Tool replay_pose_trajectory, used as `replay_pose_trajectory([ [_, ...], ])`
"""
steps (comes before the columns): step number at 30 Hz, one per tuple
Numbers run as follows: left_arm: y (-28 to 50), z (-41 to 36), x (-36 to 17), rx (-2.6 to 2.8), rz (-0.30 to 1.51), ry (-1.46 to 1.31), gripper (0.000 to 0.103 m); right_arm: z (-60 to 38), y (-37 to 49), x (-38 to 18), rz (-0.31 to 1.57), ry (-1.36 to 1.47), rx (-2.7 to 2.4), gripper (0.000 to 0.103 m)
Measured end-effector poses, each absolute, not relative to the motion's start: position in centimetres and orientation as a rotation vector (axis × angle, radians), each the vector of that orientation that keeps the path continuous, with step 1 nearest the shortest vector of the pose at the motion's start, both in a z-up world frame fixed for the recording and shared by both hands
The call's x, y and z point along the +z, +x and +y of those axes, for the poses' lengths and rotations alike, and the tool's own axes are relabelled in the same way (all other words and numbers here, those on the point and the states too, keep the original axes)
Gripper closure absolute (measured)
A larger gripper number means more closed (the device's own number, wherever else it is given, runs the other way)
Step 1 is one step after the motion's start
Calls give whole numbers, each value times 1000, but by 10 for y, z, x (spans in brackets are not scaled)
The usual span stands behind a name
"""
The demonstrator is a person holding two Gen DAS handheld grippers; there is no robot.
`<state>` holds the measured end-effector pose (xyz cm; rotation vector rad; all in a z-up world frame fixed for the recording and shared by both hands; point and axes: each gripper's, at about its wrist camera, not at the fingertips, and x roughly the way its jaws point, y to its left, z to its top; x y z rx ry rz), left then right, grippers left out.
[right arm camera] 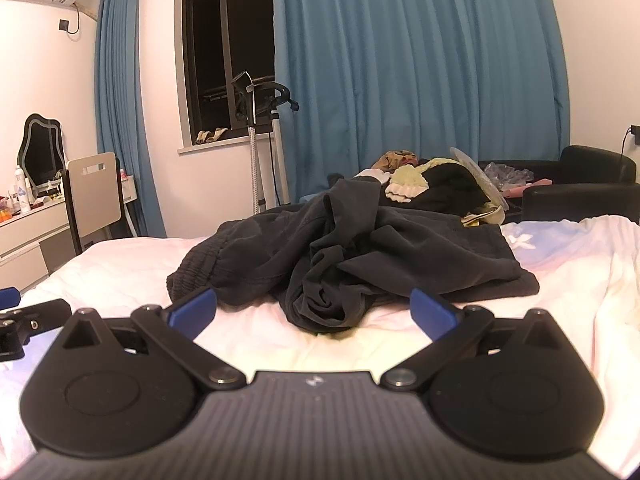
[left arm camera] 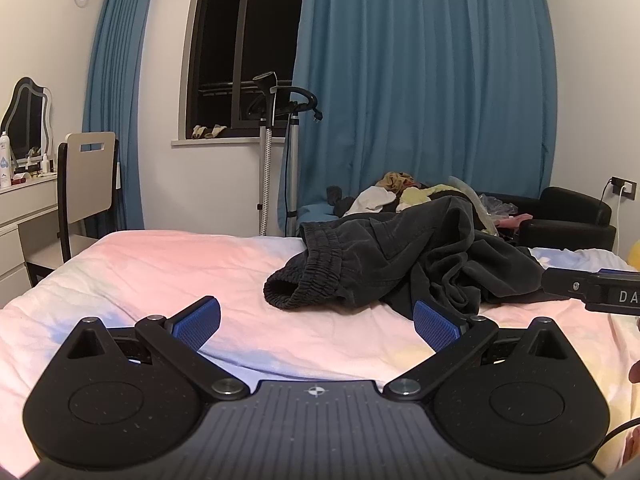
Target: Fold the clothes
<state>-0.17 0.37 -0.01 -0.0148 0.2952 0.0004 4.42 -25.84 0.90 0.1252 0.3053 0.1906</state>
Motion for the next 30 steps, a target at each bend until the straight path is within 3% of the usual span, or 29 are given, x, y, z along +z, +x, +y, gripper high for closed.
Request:
replay_pose_trajectory([
  [30,-6,-15,-2,4,273,-40,0,-258,44,9,297,96,163,0],
])
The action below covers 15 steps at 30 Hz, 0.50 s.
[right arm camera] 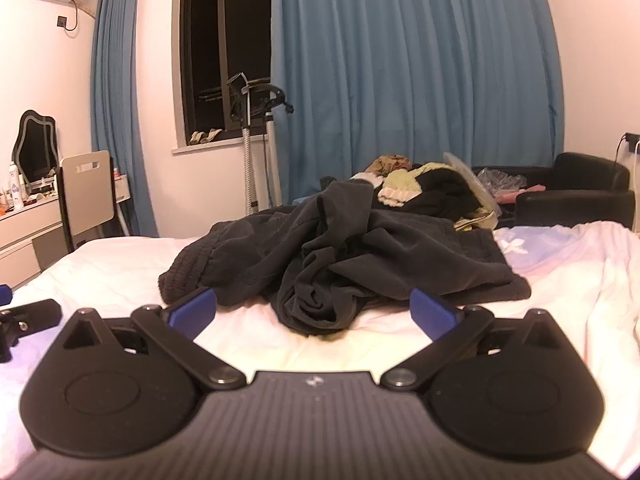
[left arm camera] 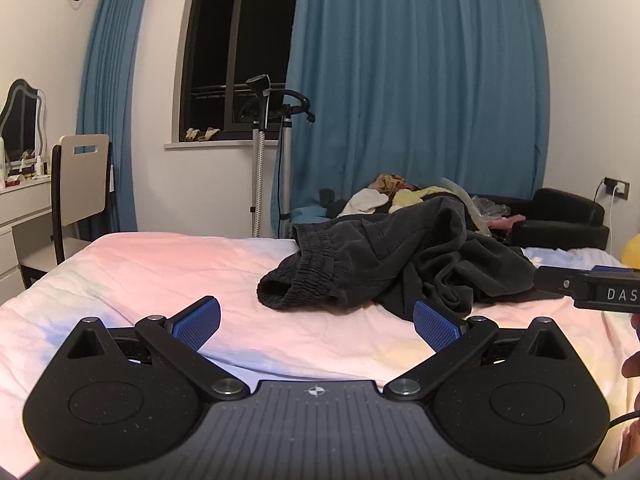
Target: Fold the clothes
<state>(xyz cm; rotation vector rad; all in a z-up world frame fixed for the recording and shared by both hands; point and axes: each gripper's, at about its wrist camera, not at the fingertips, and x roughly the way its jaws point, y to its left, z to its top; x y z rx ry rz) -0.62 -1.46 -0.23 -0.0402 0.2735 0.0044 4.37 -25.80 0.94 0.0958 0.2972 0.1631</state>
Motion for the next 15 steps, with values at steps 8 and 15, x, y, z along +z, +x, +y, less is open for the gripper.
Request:
replay_pose_trajectory([
  [8,-11,-12,4,51,214,-69,0,-259,48,9,281,108,182,0],
  [15,-8,-19,1,52,241,-13,0,-261,46,9,270,116,173,0],
])
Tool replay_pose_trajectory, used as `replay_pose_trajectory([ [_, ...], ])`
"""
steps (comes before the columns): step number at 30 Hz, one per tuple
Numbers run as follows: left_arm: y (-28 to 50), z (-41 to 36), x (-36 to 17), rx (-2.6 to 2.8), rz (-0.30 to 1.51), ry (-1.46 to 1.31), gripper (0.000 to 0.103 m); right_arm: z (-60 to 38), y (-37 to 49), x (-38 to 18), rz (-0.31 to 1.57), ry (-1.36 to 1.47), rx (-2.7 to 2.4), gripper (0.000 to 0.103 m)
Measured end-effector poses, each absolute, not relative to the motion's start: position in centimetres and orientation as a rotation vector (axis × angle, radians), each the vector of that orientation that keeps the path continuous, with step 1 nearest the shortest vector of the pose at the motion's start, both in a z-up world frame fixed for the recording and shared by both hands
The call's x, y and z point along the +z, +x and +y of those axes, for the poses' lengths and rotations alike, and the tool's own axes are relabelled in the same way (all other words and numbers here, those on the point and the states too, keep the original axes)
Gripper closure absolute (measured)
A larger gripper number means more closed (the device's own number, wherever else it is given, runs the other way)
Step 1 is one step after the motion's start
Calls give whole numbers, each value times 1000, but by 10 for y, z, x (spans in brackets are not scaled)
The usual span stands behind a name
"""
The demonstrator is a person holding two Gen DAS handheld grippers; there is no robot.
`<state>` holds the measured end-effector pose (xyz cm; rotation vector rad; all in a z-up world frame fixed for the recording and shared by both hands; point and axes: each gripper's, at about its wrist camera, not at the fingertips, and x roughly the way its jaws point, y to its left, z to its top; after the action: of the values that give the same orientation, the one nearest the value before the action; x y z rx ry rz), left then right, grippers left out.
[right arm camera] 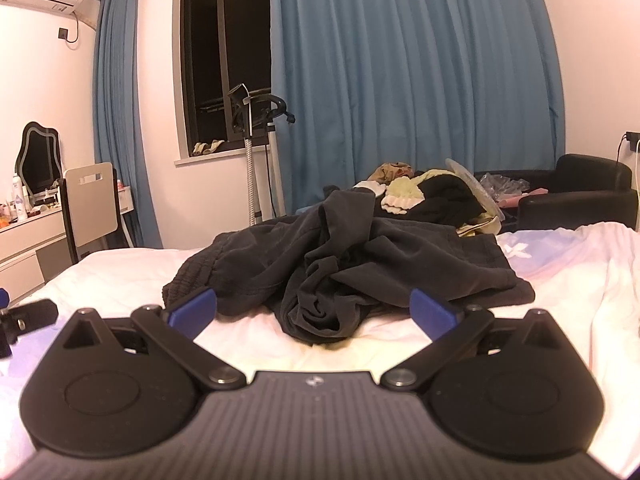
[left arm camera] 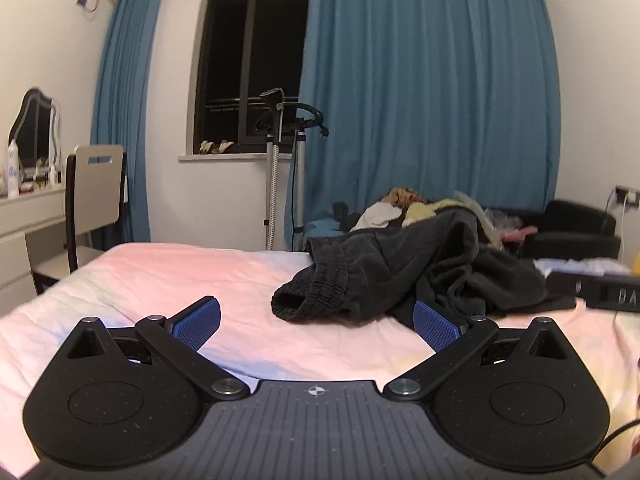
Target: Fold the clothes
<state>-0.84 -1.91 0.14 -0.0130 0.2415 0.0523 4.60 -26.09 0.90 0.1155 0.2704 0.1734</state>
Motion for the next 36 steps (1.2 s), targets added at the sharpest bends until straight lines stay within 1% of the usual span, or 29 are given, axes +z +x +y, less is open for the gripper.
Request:
replay_pose_trajectory([
  [6,-7,-21,-1,42,256,-6,0,-264,47,8,266,155,164,0],
  [24,-5,-15,-6,-17,303,-69,0,-262,41,13,276,136,150,0],
  [28,18,-18,-10,-27,332,-50,0,-263,47,13,297,118,146,0],
  [36,117,-27,-11,-26,396,6,1,-281,68,9,300,158,122,0],
])
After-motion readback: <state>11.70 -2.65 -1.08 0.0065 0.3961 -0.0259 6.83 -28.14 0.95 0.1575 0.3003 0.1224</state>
